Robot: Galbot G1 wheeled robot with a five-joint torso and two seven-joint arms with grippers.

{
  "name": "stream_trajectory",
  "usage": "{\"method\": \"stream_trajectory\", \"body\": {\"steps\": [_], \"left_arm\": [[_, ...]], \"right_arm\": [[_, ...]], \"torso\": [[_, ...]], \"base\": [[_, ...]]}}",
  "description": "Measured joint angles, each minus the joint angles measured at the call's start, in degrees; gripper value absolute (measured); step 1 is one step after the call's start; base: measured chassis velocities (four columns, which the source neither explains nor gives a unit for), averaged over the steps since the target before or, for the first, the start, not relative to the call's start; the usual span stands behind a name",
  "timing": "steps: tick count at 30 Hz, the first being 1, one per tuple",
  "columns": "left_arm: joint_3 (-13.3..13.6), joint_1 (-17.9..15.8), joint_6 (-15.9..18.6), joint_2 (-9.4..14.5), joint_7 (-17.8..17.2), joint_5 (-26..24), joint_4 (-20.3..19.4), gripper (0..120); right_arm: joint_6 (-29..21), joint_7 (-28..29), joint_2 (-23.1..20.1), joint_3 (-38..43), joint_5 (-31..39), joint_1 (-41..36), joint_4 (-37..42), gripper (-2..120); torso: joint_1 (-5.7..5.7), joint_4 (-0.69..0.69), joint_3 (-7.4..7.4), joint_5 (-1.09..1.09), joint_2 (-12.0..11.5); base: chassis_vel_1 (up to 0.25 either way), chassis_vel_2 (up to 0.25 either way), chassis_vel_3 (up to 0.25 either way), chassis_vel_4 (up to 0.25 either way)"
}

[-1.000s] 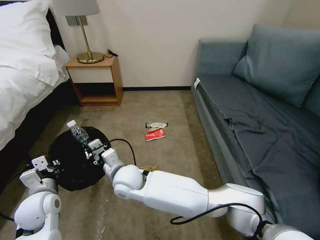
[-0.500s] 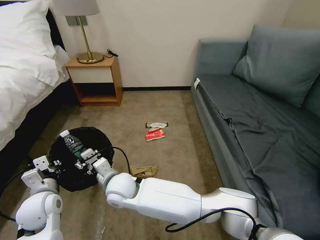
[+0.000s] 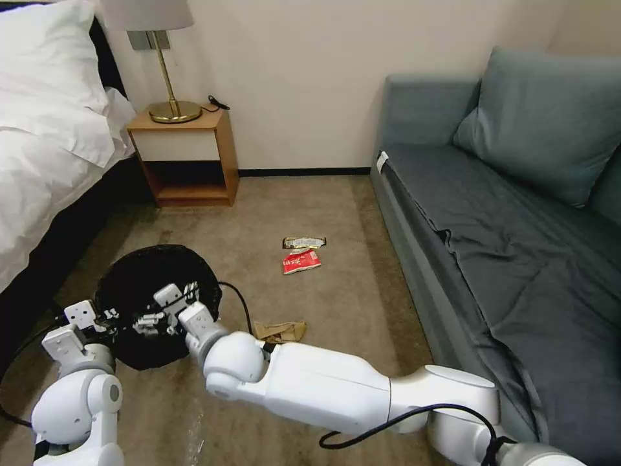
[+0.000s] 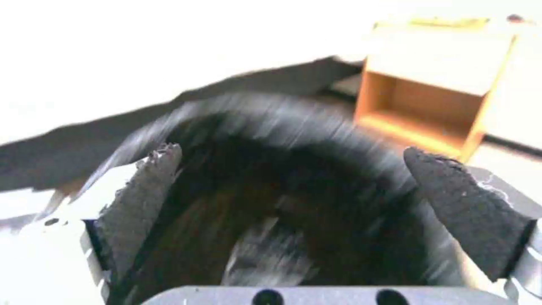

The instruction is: Pick up the trash bin, then pick up the garbage on the floor and place it into the trash bin.

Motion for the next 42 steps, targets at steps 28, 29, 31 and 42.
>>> {"method": "stream_trajectory", "body": {"steps": [28,29,31,42], "left_arm": [[-1.92,1.93,-0.79,0.91,0.55,-1.40,0.17,2],[-1.92,2.09,-0.84,0.88,0.55,-1.34,0.11,2],[-1.92,2.20,-0.88,0.77,0.55,-1.27,0.11,2],[-1.74,2.81,-1.34,-0.13,0.54,-0.34,0.15,2]], "right_arm": [[10.53,-44.37,-10.65,12.54,-26.03,0.01,-28.45,100],[12.29,-46.89,-10.19,12.56,-27.22,0.05,-31.07,100],[13.85,-49.70,-9.62,12.89,-28.62,-0.04,-33.81,100],[23.04,-59.40,-5.09,18.03,-39.90,-1.92,-48.28,100]], "torso": [[0.00,-0.01,0.00,0.01,0.00],[0.00,-0.01,0.00,0.01,0.00],[0.00,0.00,0.00,0.01,0.00],[0.00,-0.01,0.00,0.00,0.00]], "base": [[0.000,0.000,0.000,0.000],[0.000,0.000,0.000,0.000],[0.000,0.000,0.000,0.000],[0.000,0.000,0.000,0.000]]}}
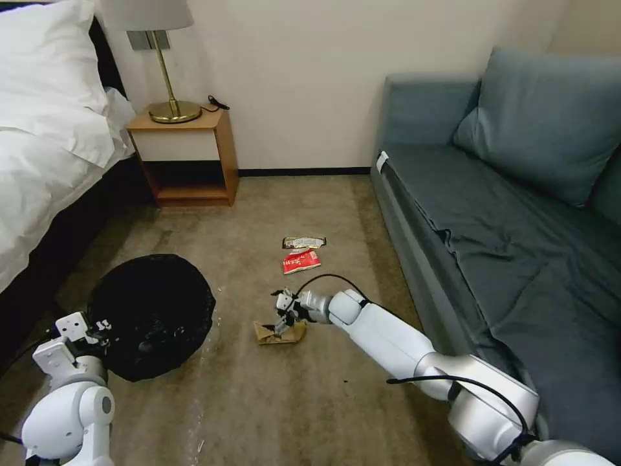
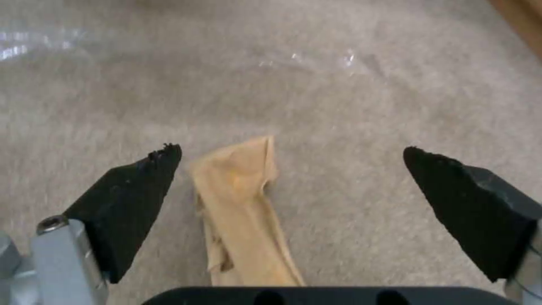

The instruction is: Pick up the trash bin, then pick up the garbage on the floor and place it into the trash bin.

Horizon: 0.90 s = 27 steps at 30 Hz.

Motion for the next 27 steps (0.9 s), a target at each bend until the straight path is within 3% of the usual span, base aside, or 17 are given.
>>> {"method": "stream_trajectory", "body": {"steps": [8,23,27], "left_arm": [[0.35,0.23,-0.28,-0.20,0.10,0.35,0.05,2],[-0.78,2.05,-1.12,-0.39,0.45,0.18,-0.89,2],[-1.01,2.41,-1.26,-0.41,0.62,0.08,-1.17,2]], "right_arm": [[1.69,1.69,1.68,2.71,-3.51,-1.11,-3.77,100],[-0.19,6.67,2.99,5.73,-7.91,-3.71,-7.80,100],[-0.13,7.15,2.97,6.17,-8.47,-4.04,-8.40,93]], "torso": [[0.00,0.00,0.00,0.01,0.00],[0.00,0.00,0.00,0.00,0.00],[0.00,0.00,0.00,0.00,0.01]], "base": [[0.000,0.000,0.000,0.000],[0.000,0.000,0.000,0.000],[0.000,0.000,0.000,0.000]]}}
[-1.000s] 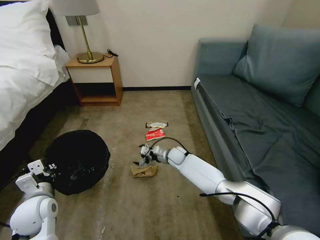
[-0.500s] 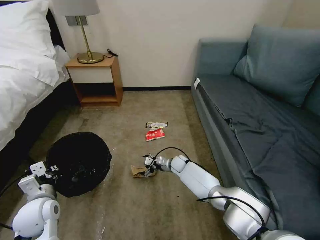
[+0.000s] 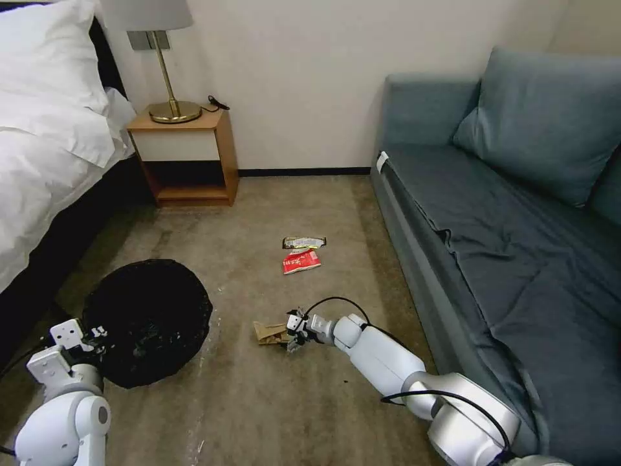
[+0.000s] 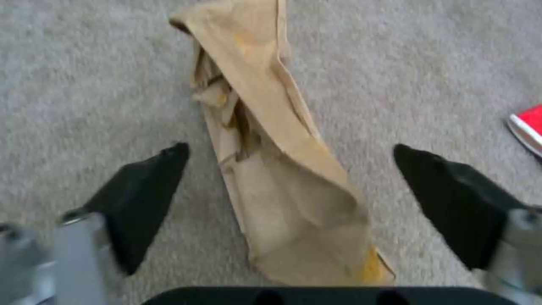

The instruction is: Pick up the trash bin, then pick up the garbage on the floor and place it into the trash bin.

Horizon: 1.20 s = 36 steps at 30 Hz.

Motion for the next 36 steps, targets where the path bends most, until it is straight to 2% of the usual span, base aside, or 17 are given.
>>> {"method": "stream_trajectory", "body": {"steps": [1,3,4,6,8,10,11,14,18,21,23,24,36], "left_arm": [[0.00,0.00,0.00,0.00,0.00,0.00,0.00,2],[-0.12,0.07,-0.02,0.02,0.02,-0.19,-0.15,2],[-0.12,0.07,-0.02,0.02,0.02,-0.19,-0.15,2],[-0.20,0.06,-0.02,0.07,0.02,-0.31,-0.15,2],[-0.20,0.05,-0.02,0.09,0.02,-0.33,-0.15,2],[-0.18,-0.17,-0.06,0.14,-0.04,-0.35,-0.12,2],[-0.18,-0.17,-0.06,0.14,-0.04,-0.35,-0.12,2],[0.10,-0.88,-0.27,0.22,-0.71,-0.41,0.10,2],[0.28,-1.03,-0.26,0.22,-0.74,-0.41,0.10,2],[0.35,-1.26,-0.08,0.28,-0.75,-0.42,0.10,2],[0.35,-1.30,-0.06,0.32,-0.75,-0.44,0.10,2],[0.30,-1.36,-0.03,0.39,-0.75,-0.47,0.10,2],[0.30,-1.78,0.21,0.50,-0.85,-0.52,0.10,2]], "right_arm": [[0.00,0.00,0.00,0.00,0.00,0.00,0.00,93],[0.56,0.81,-0.04,0.02,0.65,-0.30,-0.30,79],[0.56,0.81,-0.04,0.02,0.65,-0.30,-0.30,79],[1.01,1.03,-0.08,-0.02,2.07,-0.57,-0.27,69],[1.12,1.09,-0.08,-0.06,2.40,-0.63,-0.26,66],[1.56,1.44,-0.10,-0.19,3.16,-0.74,-0.22,54],[1.56,1.44,-0.10,-0.19,3.16,-0.74,-0.22,54],[2.35,1.91,0.03,-0.35,5.13,-0.65,-0.11,38],[2.38,1.91,0.03,-0.37,5.24,-0.52,-0.01,29],[2.38,1.76,-0.06,-0.57,4.77,-0.86,-0.07,12],[2.39,1.74,-0.06,-0.66,4.71,-1.00,-0.12,9],[2.39,1.73,-0.06,-0.82,4.60,-1.16,-0.16,2],[2.35,1.68,0.02,-0.79,4.53,-1.29,-0.10,0]], "torso": [[0.00,0.00,0.00,0.00,0.00],[0.00,0.00,0.00,0.00,0.00],[0.00,0.00,0.00,0.00,0.00],[0.00,0.00,0.00,0.00,0.00],[0.00,0.00,0.00,0.00,0.00],[0.00,0.00,0.00,0.00,0.00],[0.00,0.00,0.00,0.00,0.00],[0.00,0.00,0.00,0.00,0.00],[0.00,0.00,0.00,0.00,0.00],[0.00,0.00,0.00,0.00,0.00],[0.00,0.00,0.00,0.00,0.00],[0.00,0.00,0.00,0.00,0.00],[0.00,0.00,0.00,0.00,0.00]], "base": [[0.000,0.000,0.000,0.000],[0.000,0.000,0.000,0.000],[0.000,0.000,0.000,0.000],[0.000,0.000,0.000,0.000],[0.000,0.000,0.000,0.000],[0.000,0.000,0.000,0.000],[0.000,0.000,0.000,0.000],[0.000,0.000,0.000,0.000],[0.000,0.000,0.000,0.000],[0.000,0.000,0.000,0.000],[0.000,0.000,0.000,0.000],[0.000,0.000,0.000,0.000],[0.000,0.000,0.000,0.000]]}}
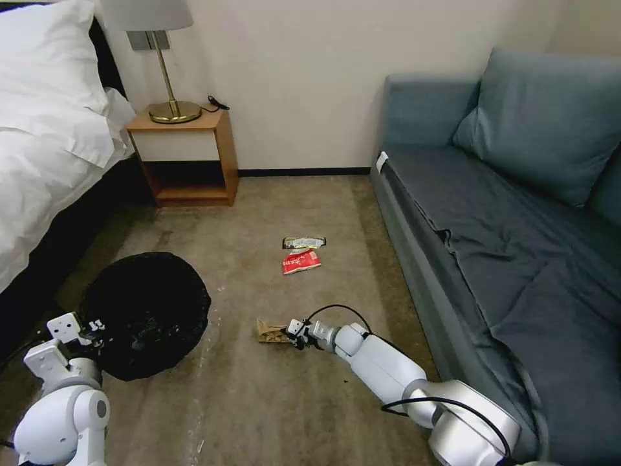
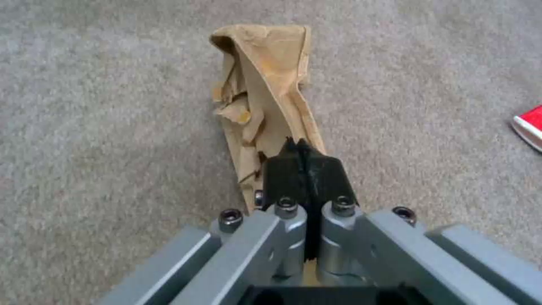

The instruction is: Pick up the trash bin, then pick up the garbage on the floor and place it into the trash bin.

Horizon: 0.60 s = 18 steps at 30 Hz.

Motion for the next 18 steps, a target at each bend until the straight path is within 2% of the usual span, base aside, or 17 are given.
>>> {"method": "stream_trajectory", "body": {"steps": [7,18], "left_arm": [[0.22,-0.55,0.01,0.00,-0.09,0.03,0.77,2],[1.21,-2.93,0.53,0.21,-0.04,0.02,1.75,2]], "right_arm": [[0.50,1.65,0.08,3.12,2.62,0.59,1.48,0],[3.10,7.80,0.25,10.89,14.78,4.08,8.04,0]], "torso": [[0.00,0.01,0.00,0.00,0.00],[0.00,0.00,0.00,0.00,-0.01]], "base": [[0.000,0.000,0.000,0.000],[0.000,0.000,0.000,0.000]]}}
